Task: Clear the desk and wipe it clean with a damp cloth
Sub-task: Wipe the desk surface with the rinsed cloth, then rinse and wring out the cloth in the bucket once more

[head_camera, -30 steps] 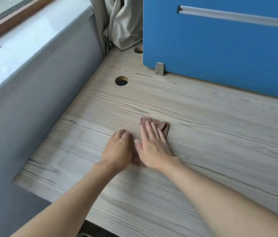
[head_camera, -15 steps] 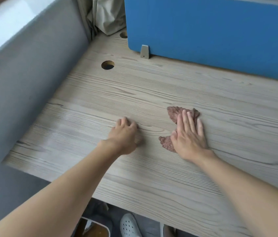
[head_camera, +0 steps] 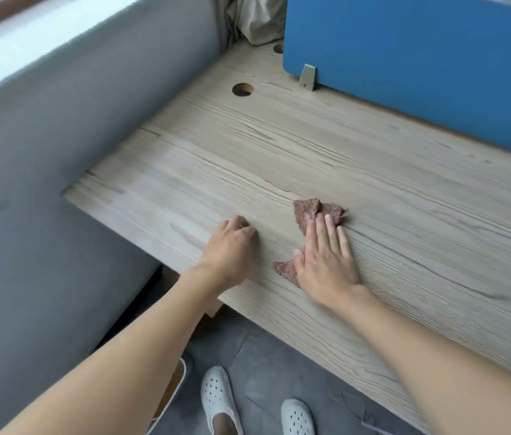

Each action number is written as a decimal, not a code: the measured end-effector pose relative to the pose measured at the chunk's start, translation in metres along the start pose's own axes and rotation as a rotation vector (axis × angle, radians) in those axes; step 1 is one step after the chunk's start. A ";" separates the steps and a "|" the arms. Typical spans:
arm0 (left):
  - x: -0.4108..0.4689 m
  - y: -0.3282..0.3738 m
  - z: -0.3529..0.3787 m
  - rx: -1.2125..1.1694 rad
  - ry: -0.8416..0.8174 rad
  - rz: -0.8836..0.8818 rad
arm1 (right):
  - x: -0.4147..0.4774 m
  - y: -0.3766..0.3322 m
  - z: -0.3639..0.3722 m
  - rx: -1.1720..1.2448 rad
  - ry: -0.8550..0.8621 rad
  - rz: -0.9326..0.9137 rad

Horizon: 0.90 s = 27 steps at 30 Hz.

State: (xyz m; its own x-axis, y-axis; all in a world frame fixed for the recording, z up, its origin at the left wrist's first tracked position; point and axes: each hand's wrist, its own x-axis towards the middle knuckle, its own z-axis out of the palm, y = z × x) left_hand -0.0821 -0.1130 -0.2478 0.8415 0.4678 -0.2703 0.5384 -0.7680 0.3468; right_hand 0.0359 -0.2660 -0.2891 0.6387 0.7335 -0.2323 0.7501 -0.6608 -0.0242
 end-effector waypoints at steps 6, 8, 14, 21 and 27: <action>-0.065 -0.028 0.013 -0.236 0.220 -0.279 | -0.025 -0.048 0.008 0.013 0.021 -0.148; -0.077 -0.040 0.013 -0.298 0.270 -0.356 | -0.029 -0.069 0.011 0.027 0.059 -0.184; -0.108 -0.070 0.012 -0.465 0.352 -0.420 | -0.025 -0.153 0.017 0.044 0.042 -0.352; -0.148 -0.139 0.013 -0.717 0.382 -0.554 | 0.008 -0.239 0.012 0.148 0.077 -0.485; -0.203 -0.227 0.037 -1.153 0.454 -0.875 | -0.014 -0.329 0.039 0.597 -0.002 -0.694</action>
State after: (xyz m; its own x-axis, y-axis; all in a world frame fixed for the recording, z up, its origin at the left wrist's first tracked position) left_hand -0.3771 -0.0494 -0.3048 0.0739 0.8376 -0.5412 0.4198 0.4661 0.7788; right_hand -0.2261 -0.0650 -0.3163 0.0766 0.9968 0.0209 0.7523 -0.0440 -0.6574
